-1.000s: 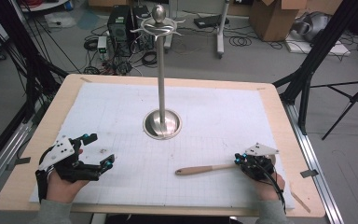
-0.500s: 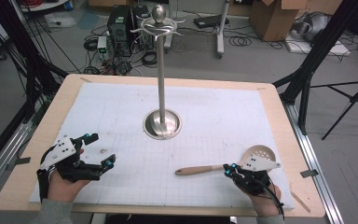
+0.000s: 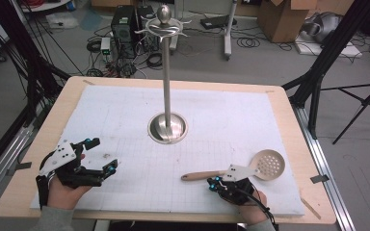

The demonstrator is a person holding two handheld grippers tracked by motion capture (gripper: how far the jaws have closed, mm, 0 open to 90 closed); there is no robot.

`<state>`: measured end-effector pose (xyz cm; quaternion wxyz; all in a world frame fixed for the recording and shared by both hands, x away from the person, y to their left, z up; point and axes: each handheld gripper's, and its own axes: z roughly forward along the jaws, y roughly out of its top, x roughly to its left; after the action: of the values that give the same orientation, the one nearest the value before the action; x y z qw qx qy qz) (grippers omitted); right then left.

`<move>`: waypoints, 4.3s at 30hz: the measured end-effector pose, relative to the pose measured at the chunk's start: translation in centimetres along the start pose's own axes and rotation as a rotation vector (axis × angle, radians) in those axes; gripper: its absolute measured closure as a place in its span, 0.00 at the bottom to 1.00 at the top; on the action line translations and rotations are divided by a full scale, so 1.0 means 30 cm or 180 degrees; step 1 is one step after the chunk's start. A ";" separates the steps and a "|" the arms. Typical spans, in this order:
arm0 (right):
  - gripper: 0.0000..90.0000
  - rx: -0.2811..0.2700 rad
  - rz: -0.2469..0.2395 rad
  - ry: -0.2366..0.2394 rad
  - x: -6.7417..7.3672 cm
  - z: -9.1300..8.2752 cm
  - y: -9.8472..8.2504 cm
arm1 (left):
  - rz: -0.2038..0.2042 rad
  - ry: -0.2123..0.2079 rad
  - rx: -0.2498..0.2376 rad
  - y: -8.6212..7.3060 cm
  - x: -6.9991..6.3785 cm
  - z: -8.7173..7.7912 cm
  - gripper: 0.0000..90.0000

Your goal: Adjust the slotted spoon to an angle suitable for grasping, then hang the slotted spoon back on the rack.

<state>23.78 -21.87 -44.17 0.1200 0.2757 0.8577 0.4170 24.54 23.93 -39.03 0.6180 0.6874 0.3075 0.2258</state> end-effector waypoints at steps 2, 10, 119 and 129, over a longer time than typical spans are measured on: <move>1.00 0.0005 -0.0019 0.0015 0.000 0.008 0.003 | 0.0003 0.0003 0.0002 0.000 0.000 -0.002 0.02; 1.00 0.0107 -0.0084 0.0059 0.005 0.073 0.035 | -0.0004 0.0021 0.0006 -0.002 0.003 -0.009 0.02; 0.16 -0.0016 -0.0183 -0.0031 -0.349 -0.163 0.169 | -0.0019 -0.0026 0.0049 -0.013 0.001 0.013 0.02; 0.16 -0.0024 -0.0166 0.0089 -0.398 -0.177 0.149 | -0.0021 0.0017 0.0065 -0.018 0.000 -0.005 0.02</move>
<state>32.92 -29.93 -37.65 0.1199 0.2470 0.8646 0.4208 24.35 24.05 -39.55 0.6109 0.6920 0.3136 0.2225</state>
